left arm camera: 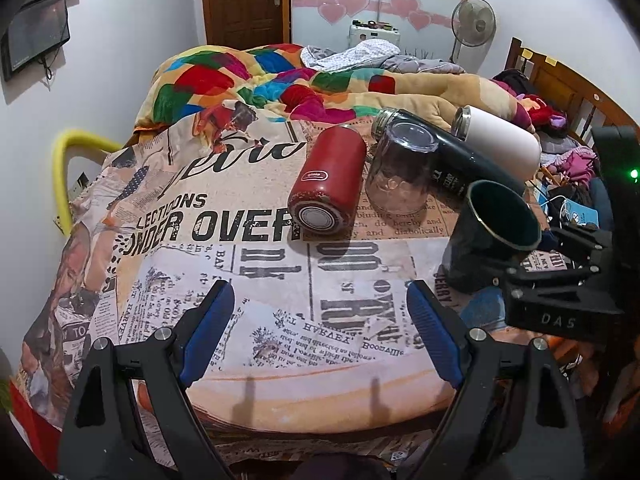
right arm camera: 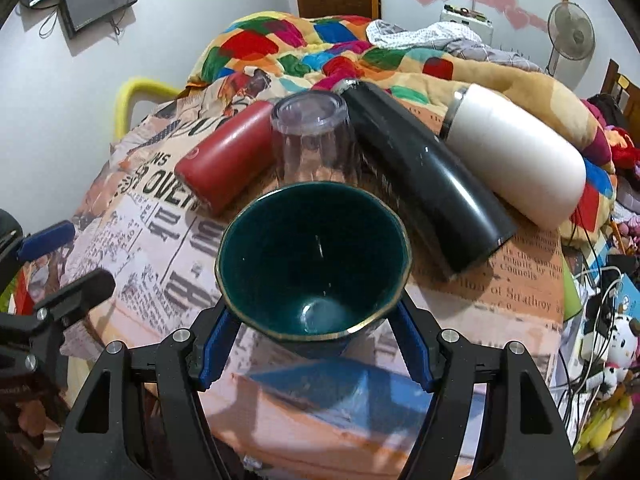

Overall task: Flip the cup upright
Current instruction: 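Rotate the mug upright with the right gripper and set it on the sheet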

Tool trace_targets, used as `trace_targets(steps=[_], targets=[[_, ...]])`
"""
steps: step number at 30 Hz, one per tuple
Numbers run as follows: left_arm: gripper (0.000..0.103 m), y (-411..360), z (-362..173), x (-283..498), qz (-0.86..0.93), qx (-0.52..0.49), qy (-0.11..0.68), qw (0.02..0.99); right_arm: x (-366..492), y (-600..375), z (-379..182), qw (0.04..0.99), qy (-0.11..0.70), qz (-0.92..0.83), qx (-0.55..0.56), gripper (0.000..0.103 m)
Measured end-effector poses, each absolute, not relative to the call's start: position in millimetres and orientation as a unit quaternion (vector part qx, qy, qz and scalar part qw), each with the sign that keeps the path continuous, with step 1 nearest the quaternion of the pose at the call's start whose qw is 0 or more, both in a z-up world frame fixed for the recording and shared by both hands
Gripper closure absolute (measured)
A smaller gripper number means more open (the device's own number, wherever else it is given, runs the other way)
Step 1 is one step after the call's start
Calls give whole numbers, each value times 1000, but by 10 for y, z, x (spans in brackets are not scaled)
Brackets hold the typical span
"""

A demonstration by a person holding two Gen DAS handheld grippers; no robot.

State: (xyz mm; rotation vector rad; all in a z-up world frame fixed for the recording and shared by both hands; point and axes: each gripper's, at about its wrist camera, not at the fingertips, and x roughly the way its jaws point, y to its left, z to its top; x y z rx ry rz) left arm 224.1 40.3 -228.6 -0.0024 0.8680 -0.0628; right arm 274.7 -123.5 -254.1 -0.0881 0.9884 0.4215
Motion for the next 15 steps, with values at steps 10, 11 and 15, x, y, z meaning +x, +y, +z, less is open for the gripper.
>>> trace_targets(steps=[10,11,15], targets=[[15,345,-2120,2085,-28,2,412,911,2669,-1215,-2552,847,488,201,-59,35],[15,337,-2090,2066,-27,2,410,912,2665,-1221,-2545,846,490,202,-57,35],[15,305,-1900,1941,-29,0,392,919,2545,-1310,-2438,845,488,214,-50,34]])
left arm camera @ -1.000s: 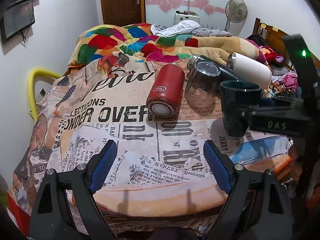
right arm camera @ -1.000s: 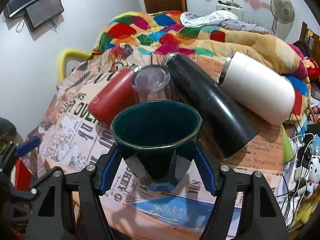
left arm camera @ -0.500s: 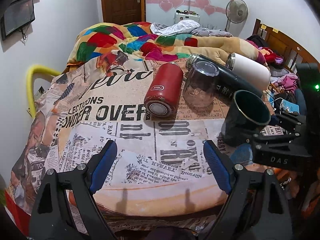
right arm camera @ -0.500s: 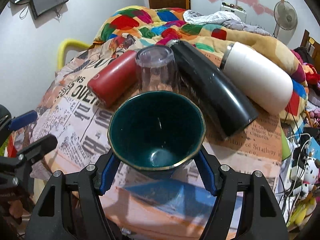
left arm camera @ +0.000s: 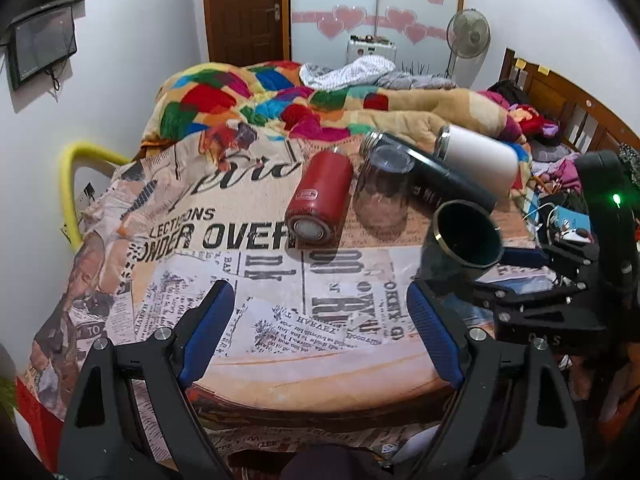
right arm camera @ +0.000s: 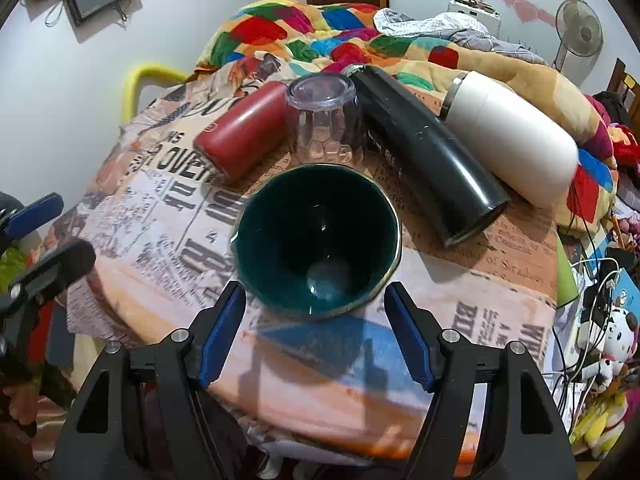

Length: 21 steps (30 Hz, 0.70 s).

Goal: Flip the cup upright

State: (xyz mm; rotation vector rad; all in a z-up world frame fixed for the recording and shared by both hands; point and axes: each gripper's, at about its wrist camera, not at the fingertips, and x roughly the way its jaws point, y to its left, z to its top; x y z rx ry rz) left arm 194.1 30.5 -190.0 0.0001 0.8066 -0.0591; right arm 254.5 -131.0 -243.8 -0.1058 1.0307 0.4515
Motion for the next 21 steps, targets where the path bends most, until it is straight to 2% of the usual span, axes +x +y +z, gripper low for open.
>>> trace_targets(steps=[6,14,21], targets=[[15,225,-1446,1672,-40,-4,339,940,2172,-1555,-1968,872,437,216,-40,34],[15,42,-563,1010,-61,-9,204,977,1409,-1995,-783,941,268,207,3,34],[12,-44,-43,353,-61,-13,81,995,787,-2064,-176,969,142,203,24,33]])
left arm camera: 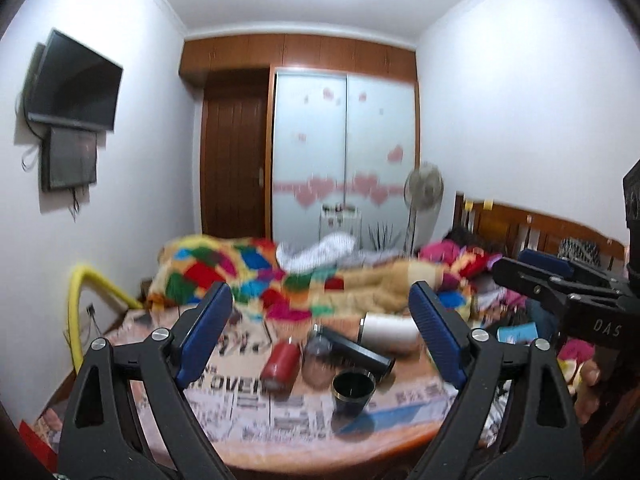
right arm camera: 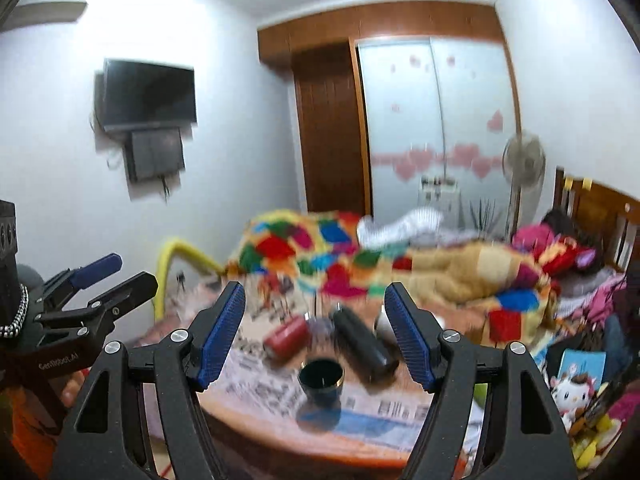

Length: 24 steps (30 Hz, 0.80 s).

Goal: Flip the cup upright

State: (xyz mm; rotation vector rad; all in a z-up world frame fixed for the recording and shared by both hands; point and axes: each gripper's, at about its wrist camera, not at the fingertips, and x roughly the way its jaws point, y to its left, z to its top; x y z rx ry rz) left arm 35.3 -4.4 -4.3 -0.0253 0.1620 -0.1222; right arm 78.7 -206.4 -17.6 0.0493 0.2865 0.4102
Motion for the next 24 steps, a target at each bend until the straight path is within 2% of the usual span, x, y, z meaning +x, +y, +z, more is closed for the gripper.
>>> trace_targets(steps=[7,10,11,14,24], targets=[[7,-42,-9,133,-24,-29,46,998,578,-1957,-126,977,97,187,32,29],[2,-24,-68,99,-31,-37,49,998,533,-1970,-167,980,93,175,30,17],[1,-25,-89,109,-29,-35,51,998,516,-1981,-165,980,92,174,30,11],[1,-12,-117,111,-20,-31,57,998,510,-1984,-181,982,90,167,25,1],[0,9,-138,76,-16,-35,62,997,448,-1985,-223,983,95,154,14,0]])
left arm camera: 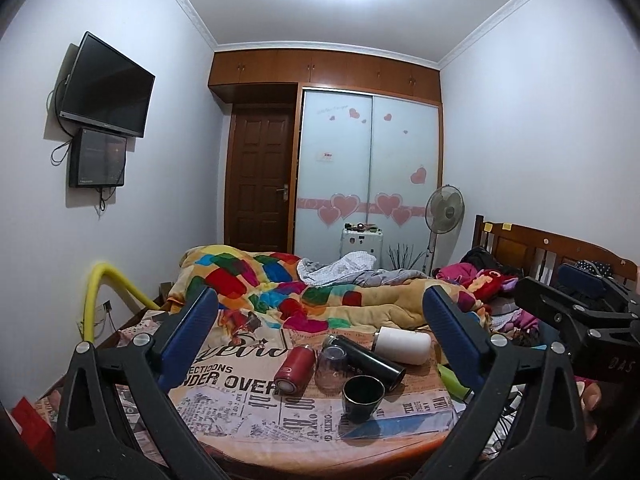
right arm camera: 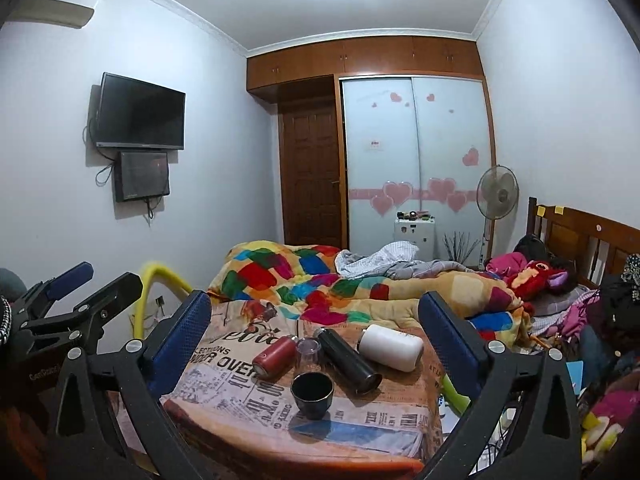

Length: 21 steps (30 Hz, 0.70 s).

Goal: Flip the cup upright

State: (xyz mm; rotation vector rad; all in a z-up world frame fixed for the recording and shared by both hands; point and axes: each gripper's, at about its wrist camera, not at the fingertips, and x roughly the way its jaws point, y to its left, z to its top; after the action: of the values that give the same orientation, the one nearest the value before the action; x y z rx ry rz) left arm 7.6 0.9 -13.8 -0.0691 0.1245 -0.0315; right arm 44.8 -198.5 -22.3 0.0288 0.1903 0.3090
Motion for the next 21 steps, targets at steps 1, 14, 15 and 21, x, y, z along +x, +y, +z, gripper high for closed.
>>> trace_targets(steps=[1,14,15,21], targets=[[0,16,-143,77,-16,-35,63,997,440,-1985,-225,983,95,154,15,0],[0,6,-165,117,-15,-33,71,997,422,-1985,-258,983,98,156,11,0],[0,4,-170,119,-15,-32,72,997,422,-1993,-261,983,99,157,11,0],[0,-38,-182,148,-19,-28,77,996,429,-2006,-262,982,102,157,10,0]])
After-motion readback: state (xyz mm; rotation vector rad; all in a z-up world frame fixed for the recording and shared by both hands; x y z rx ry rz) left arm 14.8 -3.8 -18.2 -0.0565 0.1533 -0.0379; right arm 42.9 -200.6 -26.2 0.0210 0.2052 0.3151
